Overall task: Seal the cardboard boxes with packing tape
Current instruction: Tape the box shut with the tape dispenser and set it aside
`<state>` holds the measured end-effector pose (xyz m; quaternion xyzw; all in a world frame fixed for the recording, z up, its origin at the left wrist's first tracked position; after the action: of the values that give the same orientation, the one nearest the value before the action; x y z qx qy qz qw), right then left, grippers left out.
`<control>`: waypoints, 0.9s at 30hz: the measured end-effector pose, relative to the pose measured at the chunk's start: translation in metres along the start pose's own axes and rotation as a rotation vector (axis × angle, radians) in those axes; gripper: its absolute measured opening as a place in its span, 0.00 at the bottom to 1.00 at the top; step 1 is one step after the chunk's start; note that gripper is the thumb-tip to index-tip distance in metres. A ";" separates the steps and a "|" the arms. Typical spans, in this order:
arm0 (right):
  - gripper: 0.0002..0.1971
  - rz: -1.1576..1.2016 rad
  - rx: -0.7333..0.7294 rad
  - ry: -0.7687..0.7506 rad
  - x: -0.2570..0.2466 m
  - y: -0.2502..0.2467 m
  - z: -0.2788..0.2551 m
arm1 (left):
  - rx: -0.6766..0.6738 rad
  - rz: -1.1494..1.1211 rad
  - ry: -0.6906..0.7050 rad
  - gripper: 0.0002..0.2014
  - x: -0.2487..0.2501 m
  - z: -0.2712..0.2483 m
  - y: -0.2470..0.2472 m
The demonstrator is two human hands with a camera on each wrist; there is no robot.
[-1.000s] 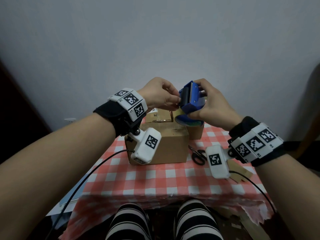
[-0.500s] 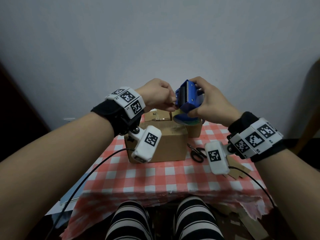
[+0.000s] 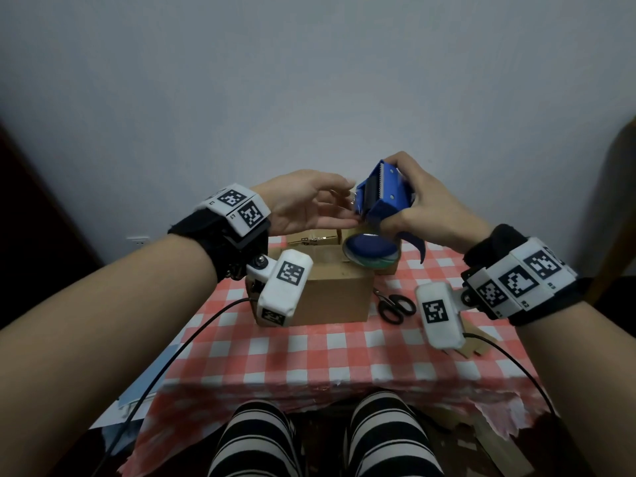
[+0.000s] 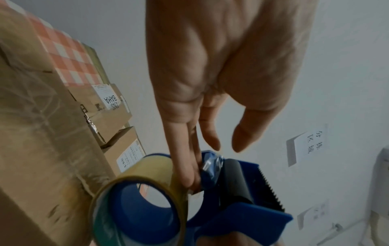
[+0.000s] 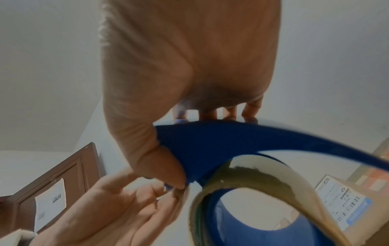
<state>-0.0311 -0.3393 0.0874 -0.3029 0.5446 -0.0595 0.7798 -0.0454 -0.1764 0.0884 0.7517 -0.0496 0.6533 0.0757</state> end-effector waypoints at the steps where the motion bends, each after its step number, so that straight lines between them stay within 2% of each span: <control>1: 0.33 -0.003 -0.008 0.001 -0.001 0.000 -0.001 | -0.001 0.028 0.000 0.06 0.000 0.000 0.000; 8: 0.33 -0.011 -0.016 0.009 0.000 0.001 -0.001 | 0.027 0.164 0.009 0.08 0.001 0.003 -0.003; 14: 0.31 -0.039 -0.021 0.056 0.003 -0.005 -0.006 | 0.121 0.140 0.057 0.12 0.005 0.005 -0.013; 18: 0.30 -0.014 -0.038 0.083 0.005 -0.007 -0.008 | 0.058 0.157 0.005 0.04 0.002 0.003 -0.012; 22: 0.30 -0.024 -0.079 0.086 0.002 -0.002 -0.008 | -0.018 0.182 -0.045 0.14 -0.007 0.001 0.003; 27: 0.30 -0.092 -0.113 0.078 0.000 0.001 -0.008 | -0.012 0.169 -0.061 0.06 -0.010 -0.001 0.007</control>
<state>-0.0388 -0.3414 0.0850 -0.3687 0.5626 -0.0761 0.7361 -0.0494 -0.1830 0.0788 0.7640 -0.1191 0.6336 0.0234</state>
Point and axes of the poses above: each hand's wrist, its own z-axis towards the middle knuckle, its own y-axis out of the palm, x = y × z, the point moved 5 cm from there along z, towards the middle knuckle, and after that the axes turned 5 degrees about y, right-handed, at the moved point
